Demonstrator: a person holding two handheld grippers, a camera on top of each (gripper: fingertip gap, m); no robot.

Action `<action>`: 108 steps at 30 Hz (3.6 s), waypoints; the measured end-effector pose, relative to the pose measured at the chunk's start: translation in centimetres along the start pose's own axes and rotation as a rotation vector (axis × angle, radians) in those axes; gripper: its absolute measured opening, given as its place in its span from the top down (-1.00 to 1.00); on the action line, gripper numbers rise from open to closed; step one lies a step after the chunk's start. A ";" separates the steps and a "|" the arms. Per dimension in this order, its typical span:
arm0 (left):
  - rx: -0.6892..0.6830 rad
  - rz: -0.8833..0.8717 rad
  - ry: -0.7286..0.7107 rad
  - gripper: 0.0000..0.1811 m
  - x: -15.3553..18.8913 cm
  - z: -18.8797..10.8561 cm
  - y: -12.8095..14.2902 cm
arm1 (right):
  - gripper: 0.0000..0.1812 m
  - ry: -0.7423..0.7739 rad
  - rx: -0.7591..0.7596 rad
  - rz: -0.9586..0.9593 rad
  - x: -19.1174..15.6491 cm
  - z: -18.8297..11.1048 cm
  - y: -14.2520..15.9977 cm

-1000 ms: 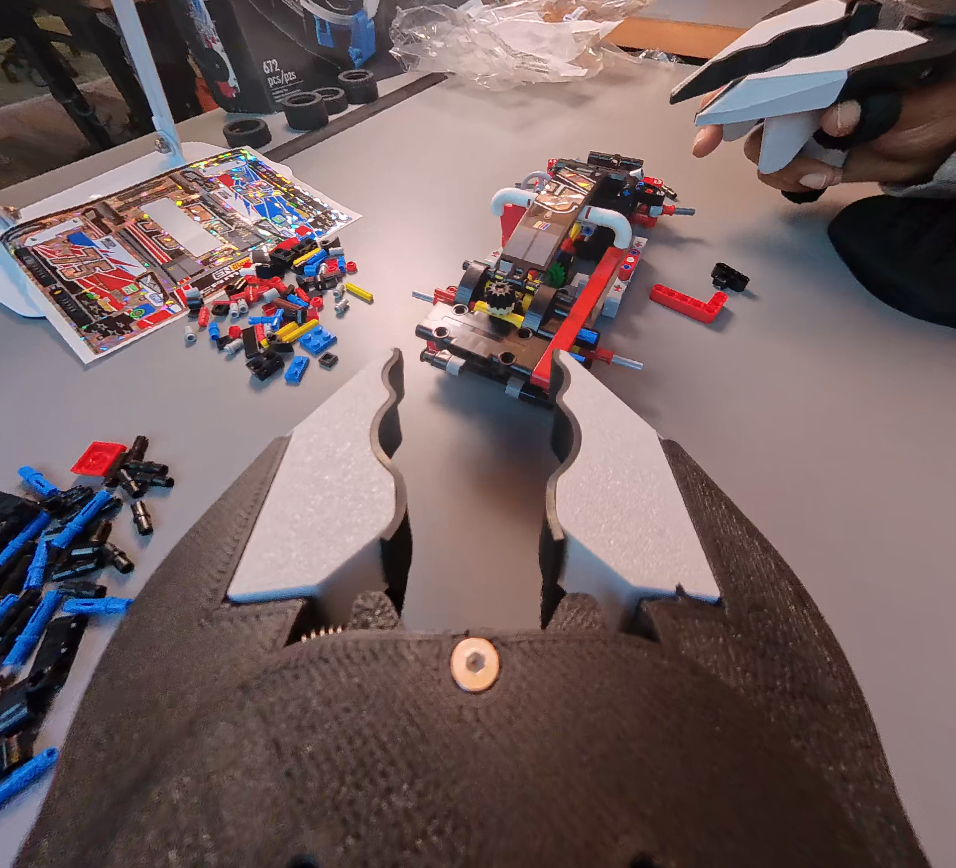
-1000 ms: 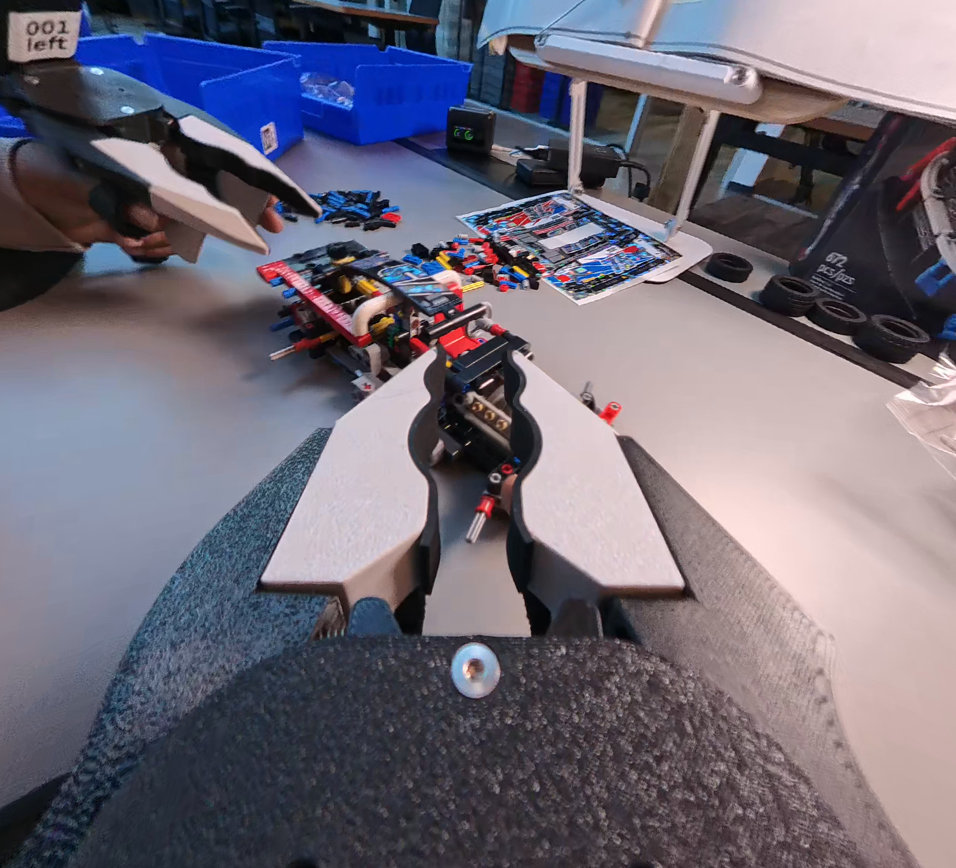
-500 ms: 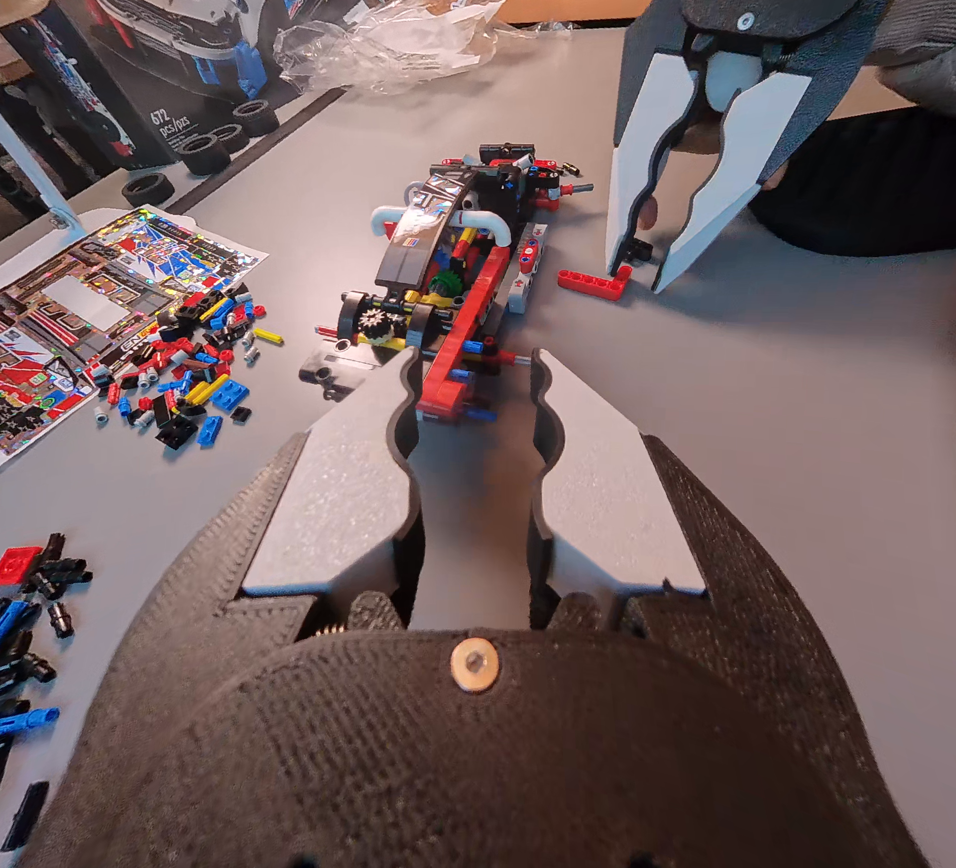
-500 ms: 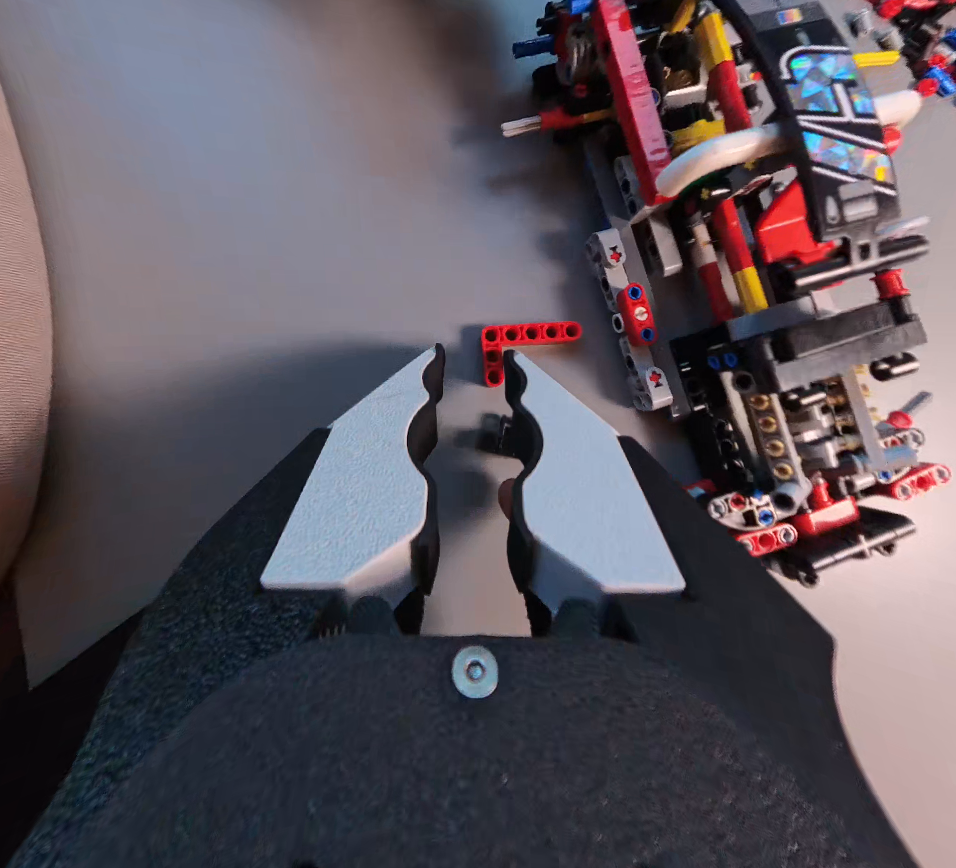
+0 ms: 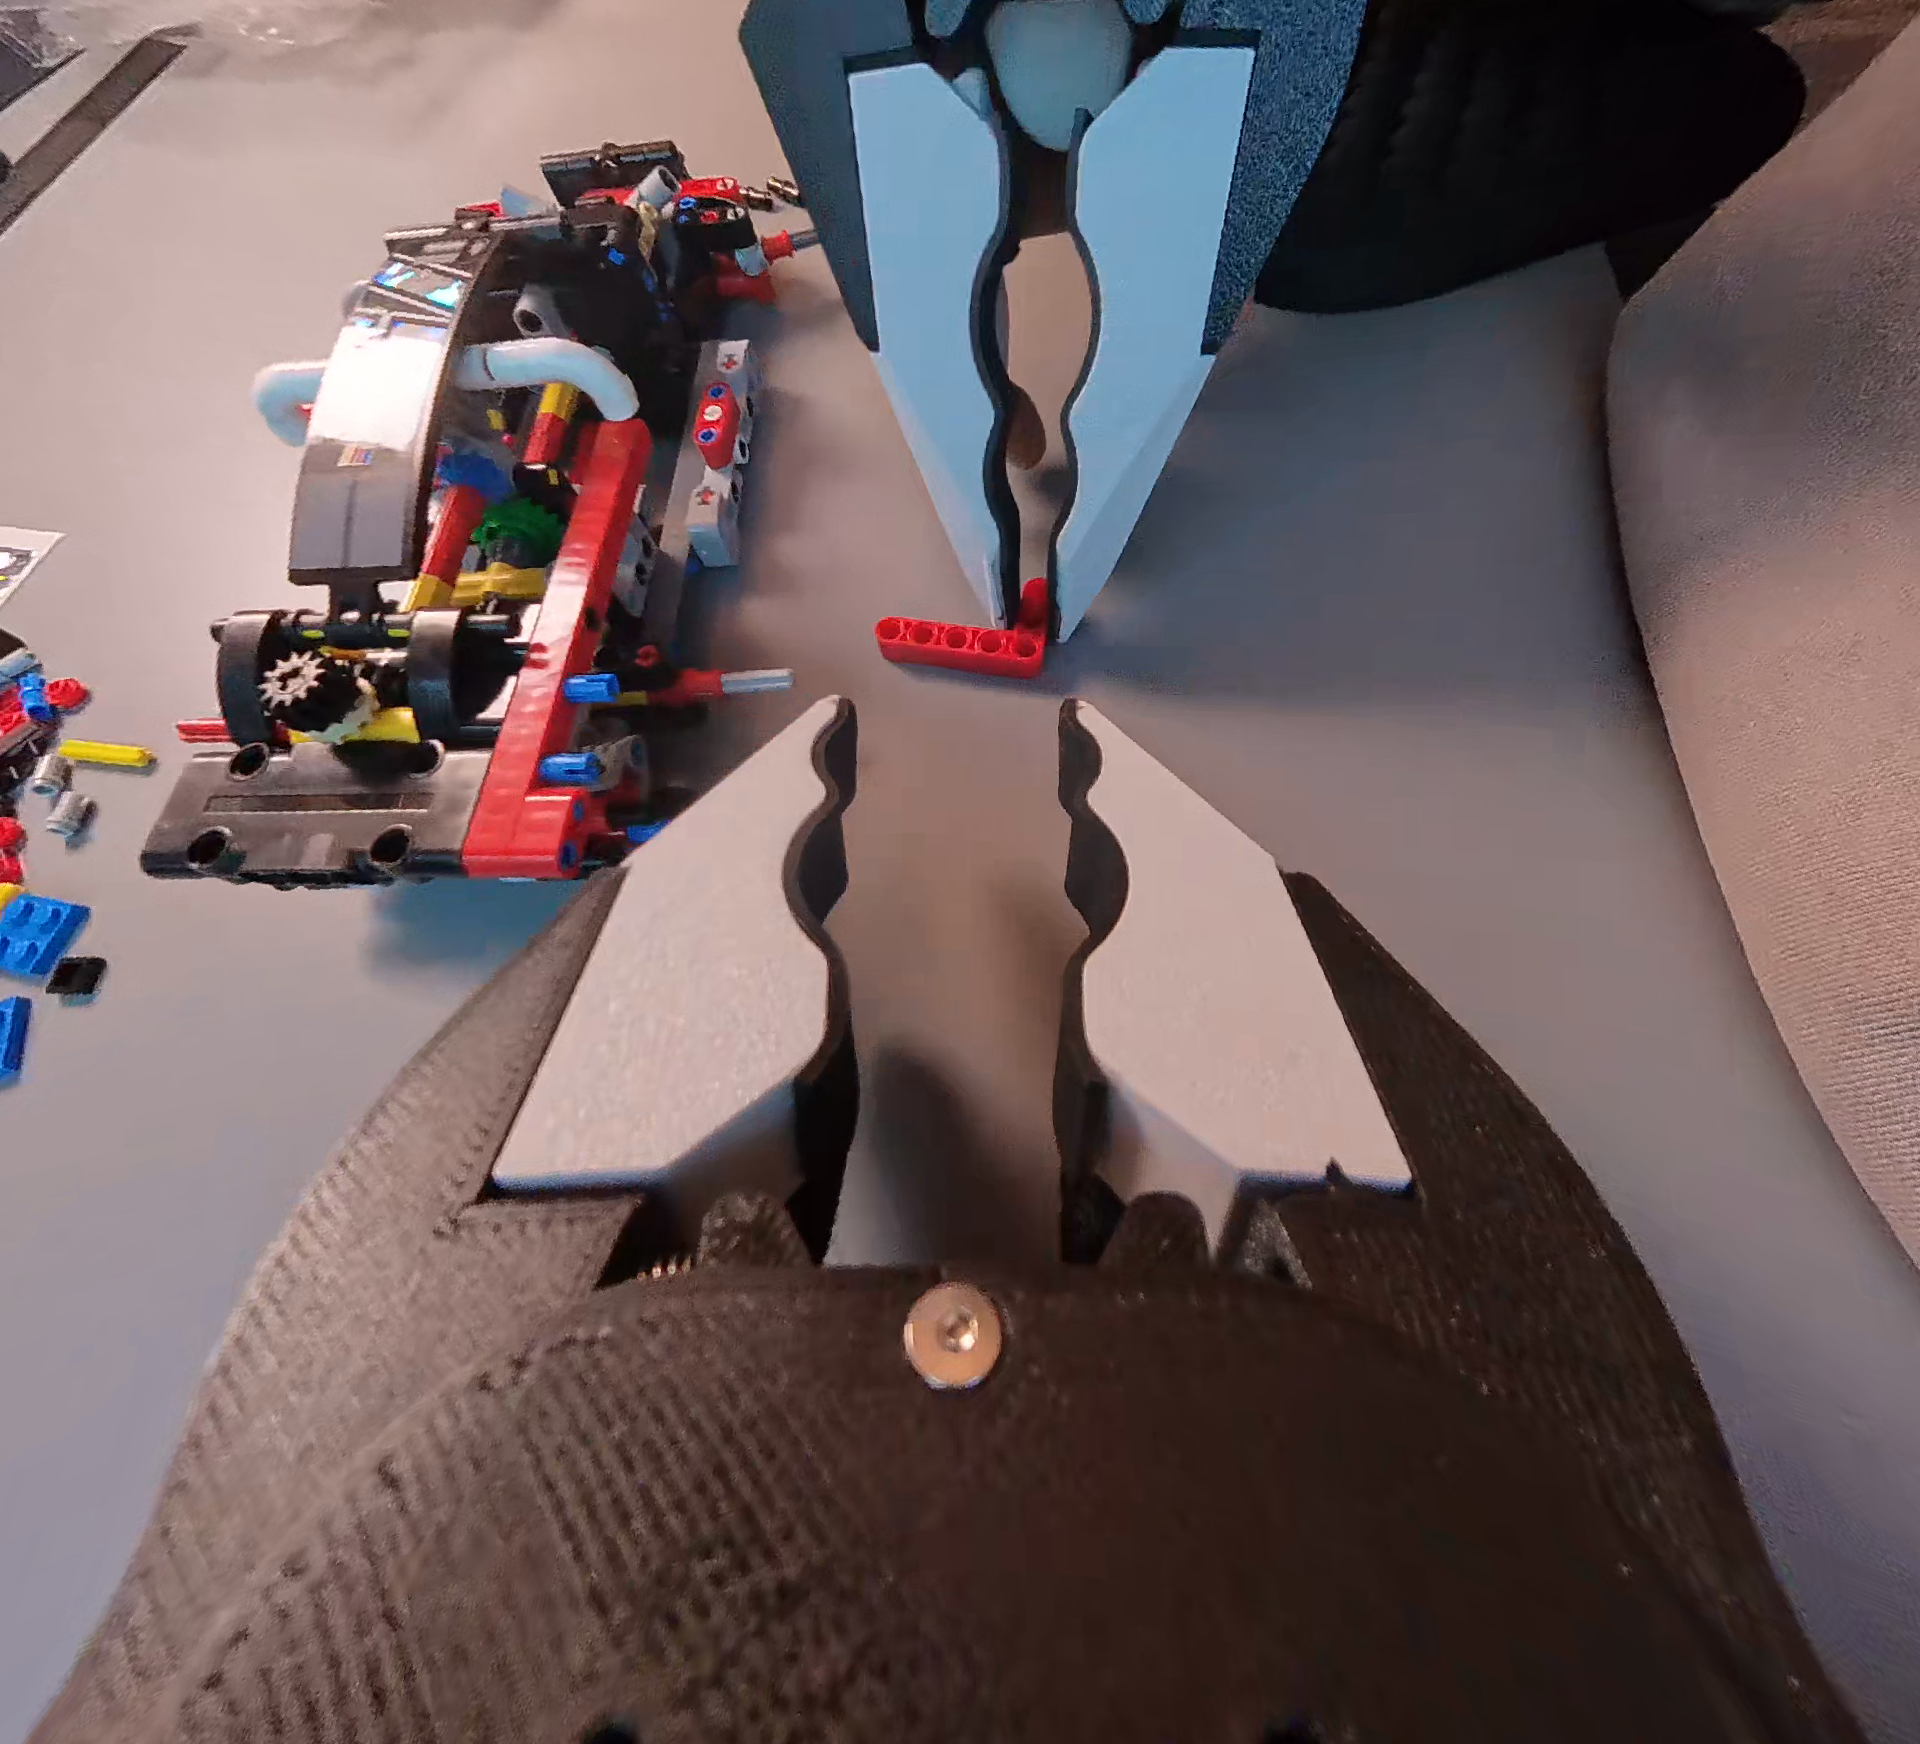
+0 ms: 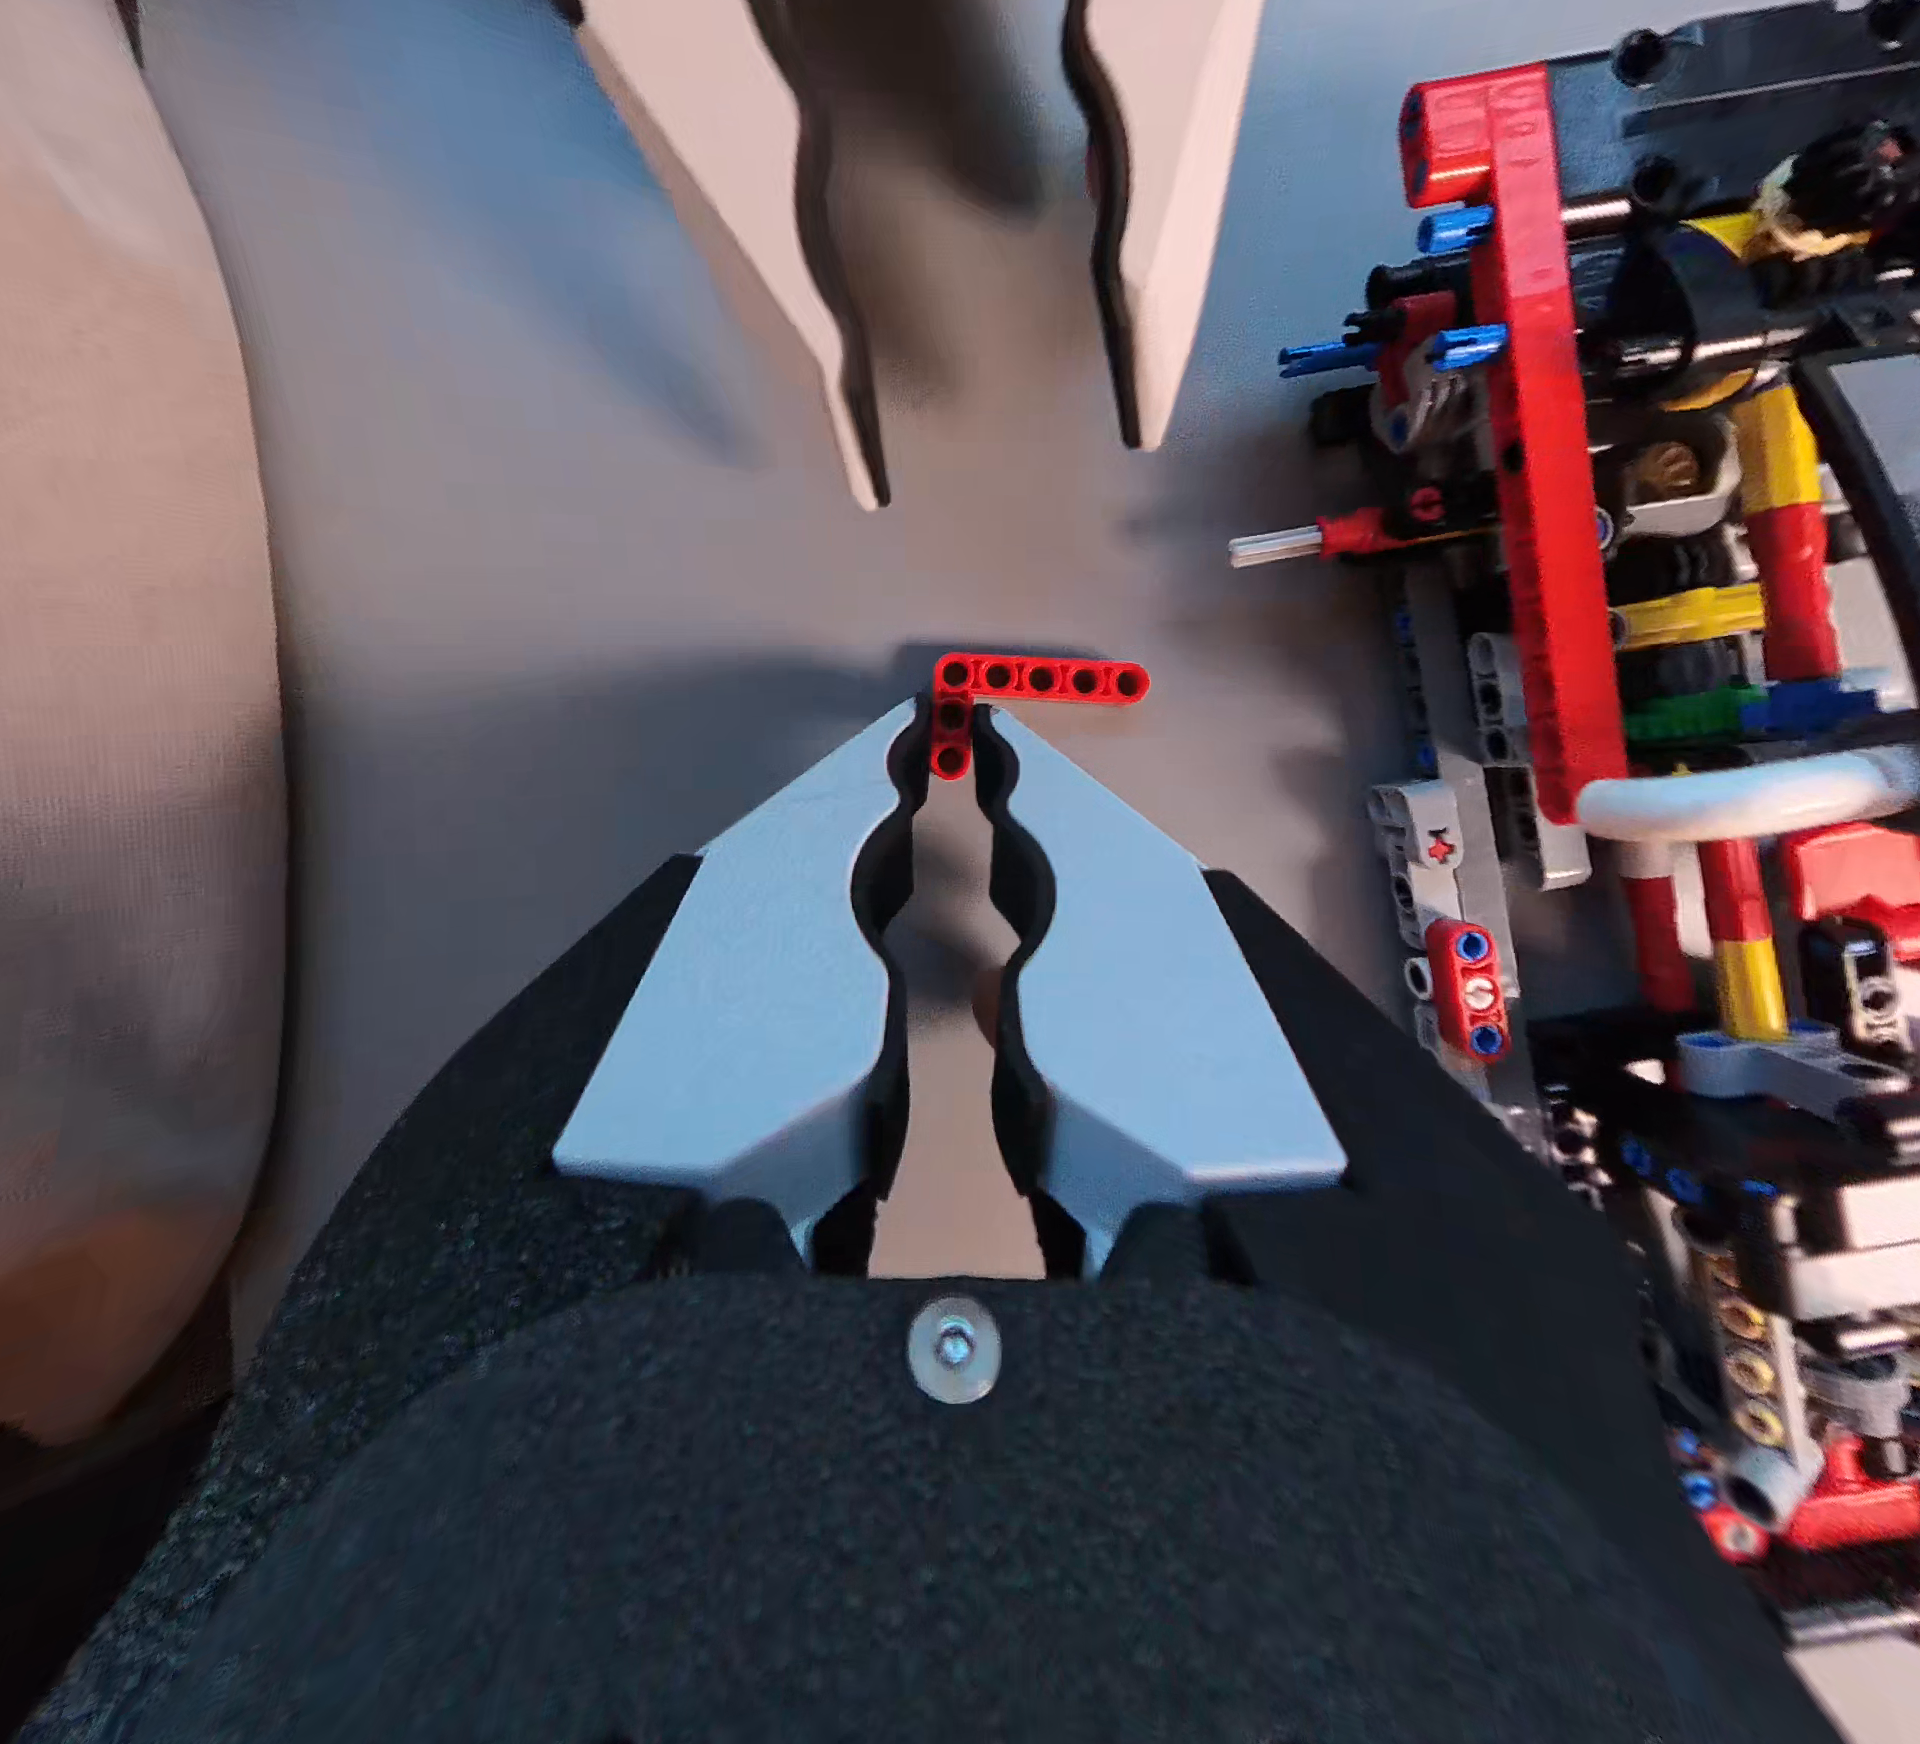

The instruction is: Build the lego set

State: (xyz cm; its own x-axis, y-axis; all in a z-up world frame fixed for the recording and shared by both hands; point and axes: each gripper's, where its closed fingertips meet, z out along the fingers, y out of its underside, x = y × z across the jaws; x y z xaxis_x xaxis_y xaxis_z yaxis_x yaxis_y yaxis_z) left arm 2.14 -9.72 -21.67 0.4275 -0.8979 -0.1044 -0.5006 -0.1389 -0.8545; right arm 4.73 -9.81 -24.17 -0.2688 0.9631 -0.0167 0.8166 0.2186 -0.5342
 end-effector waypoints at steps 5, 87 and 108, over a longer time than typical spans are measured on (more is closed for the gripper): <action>-0.042 0.003 0.000 0.59 0.0 0.2 0.6 | 0.79 -0.011 0.108 0.218 -0.1 0.5 -1.7; -0.099 -0.422 0.302 0.78 1.2 -0.5 0.9 | 1.00 0.036 0.208 -0.419 -0.1 -0.9 -3.2; -0.070 -0.324 0.360 0.67 2.0 -2.3 1.2 | 0.94 -0.023 0.278 -0.226 -1.2 -0.2 -5.5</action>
State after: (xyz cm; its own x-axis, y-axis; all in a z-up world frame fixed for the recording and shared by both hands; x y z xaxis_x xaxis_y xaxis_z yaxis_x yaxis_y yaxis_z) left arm 0.70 -12.65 -21.74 0.2881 -0.8895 0.3547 -0.4396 -0.4519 -0.7762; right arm 0.63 -12.11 -21.08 -0.4404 0.8909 0.1108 0.5658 0.3712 -0.7362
